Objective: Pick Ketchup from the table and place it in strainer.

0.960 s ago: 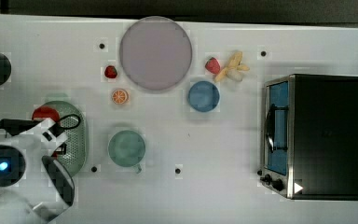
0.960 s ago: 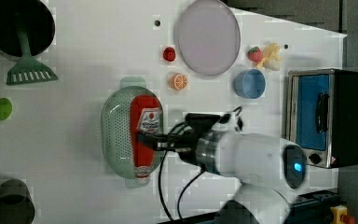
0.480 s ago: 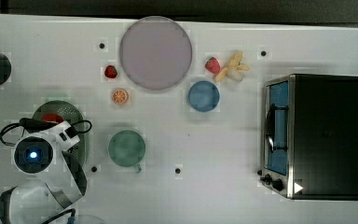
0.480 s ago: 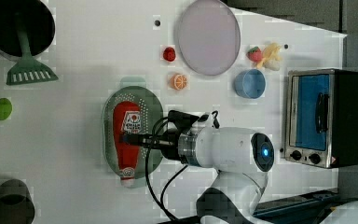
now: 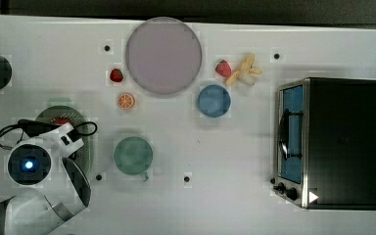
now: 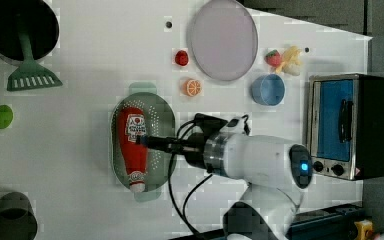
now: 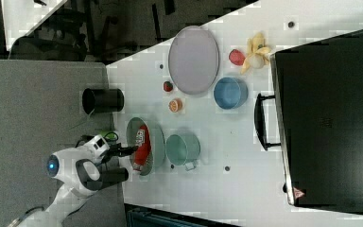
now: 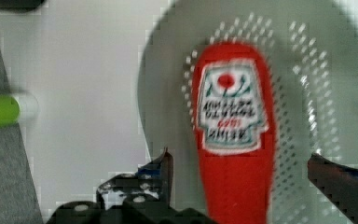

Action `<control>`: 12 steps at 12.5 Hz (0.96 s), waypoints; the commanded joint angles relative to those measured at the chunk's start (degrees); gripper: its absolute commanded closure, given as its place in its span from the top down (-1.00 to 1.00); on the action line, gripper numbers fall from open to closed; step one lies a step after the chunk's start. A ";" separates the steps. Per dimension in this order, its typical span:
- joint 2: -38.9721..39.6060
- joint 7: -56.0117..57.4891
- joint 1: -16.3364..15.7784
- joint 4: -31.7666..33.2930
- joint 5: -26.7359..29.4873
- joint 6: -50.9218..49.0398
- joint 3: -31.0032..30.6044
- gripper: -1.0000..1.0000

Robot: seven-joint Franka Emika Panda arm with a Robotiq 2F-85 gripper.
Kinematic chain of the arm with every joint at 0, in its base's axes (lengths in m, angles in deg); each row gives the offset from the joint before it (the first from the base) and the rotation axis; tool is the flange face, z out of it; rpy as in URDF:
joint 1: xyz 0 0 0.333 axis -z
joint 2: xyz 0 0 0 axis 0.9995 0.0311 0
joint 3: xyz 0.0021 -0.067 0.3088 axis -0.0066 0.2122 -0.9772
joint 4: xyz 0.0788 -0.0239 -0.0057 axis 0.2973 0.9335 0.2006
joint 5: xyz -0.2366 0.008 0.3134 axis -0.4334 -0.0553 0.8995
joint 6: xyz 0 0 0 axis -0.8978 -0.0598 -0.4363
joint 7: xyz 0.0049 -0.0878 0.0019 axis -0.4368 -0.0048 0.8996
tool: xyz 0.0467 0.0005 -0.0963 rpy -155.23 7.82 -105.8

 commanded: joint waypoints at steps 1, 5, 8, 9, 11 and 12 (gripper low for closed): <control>-7.97 -3.89 5.84 -1.20 0.17 -5.04 0.63 1.00; -18.60 -3.87 12.13 -3.38 0.17 -18.92 7.24 1.00; -25.35 -3.83 13.35 -7.70 0.40 -32.95 14.62 1.00; -27.10 -3.83 13.41 -9.66 1.11 -37.84 17.17 1.00; -29.53 -3.60 13.43 -14.18 3.12 -47.44 21.89 1.00; -30.16 -3.31 13.43 -16.30 3.20 -52.41 23.62 1.00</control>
